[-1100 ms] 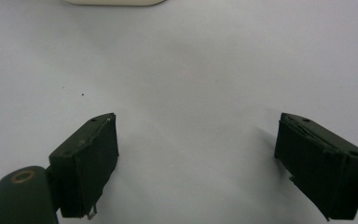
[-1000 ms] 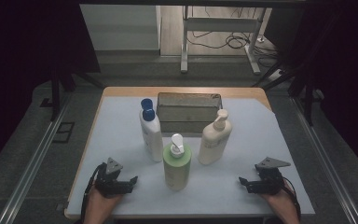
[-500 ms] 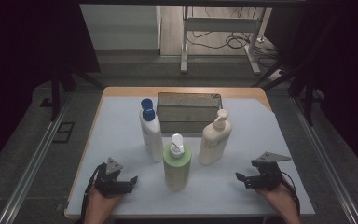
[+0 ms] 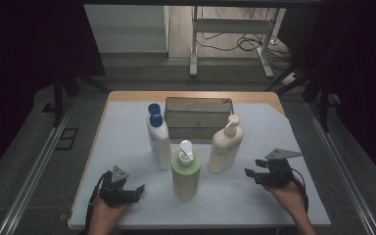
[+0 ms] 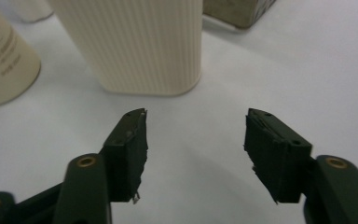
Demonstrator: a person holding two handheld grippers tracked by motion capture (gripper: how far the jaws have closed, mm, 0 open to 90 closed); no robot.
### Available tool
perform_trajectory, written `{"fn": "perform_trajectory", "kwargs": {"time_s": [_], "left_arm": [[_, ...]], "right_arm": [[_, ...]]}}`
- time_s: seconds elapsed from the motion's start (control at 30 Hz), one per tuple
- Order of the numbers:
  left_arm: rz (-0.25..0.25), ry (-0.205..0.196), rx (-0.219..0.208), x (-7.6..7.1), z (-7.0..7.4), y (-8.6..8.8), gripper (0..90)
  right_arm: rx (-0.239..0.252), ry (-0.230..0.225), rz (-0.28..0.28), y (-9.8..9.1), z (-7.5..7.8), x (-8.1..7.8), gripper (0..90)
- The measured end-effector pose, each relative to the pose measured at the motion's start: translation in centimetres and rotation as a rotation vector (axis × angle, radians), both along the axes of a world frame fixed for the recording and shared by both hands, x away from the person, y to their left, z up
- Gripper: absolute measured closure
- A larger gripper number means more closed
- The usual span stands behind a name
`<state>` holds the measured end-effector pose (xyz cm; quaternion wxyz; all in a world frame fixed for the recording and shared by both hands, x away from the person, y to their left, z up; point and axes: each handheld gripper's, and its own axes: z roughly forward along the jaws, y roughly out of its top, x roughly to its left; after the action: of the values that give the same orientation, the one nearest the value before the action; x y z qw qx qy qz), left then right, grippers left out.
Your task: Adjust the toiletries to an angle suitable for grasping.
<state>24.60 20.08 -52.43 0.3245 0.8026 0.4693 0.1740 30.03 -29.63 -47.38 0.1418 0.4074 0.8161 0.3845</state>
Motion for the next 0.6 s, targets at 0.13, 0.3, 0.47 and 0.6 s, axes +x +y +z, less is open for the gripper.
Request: {"fn": "perform_trajectory", "kwargs": {"time_s": [0.13, 0.3, 0.47, 0.6], "left_arm": [[0.0, 0.0, 0.0, 0.0, 0.0, 0.0, 12.4], [0.0, 0.0, 0.0, 0.0, 0.0, 0.0, 12.4], [0.0, 0.0, 0.0, 0.0, 0.0, 0.0, 12.4], [0.0, 0.0, 0.0, 0.0, 0.0, 0.0, 12.4]], "right_arm": [[0.022, 0.008, 0.002, 0.1, 0.2, 0.8, 49.4], [0.031, 0.015, 0.025, 0.6, 0.4, 2.0, 68.4], [0.028, 0.001, 0.024, 0.7, 0.4, 2.9, 80.7], [0.049, 0.002, 0.008, 0.8, 0.5, 3.9, 86.3]]}}
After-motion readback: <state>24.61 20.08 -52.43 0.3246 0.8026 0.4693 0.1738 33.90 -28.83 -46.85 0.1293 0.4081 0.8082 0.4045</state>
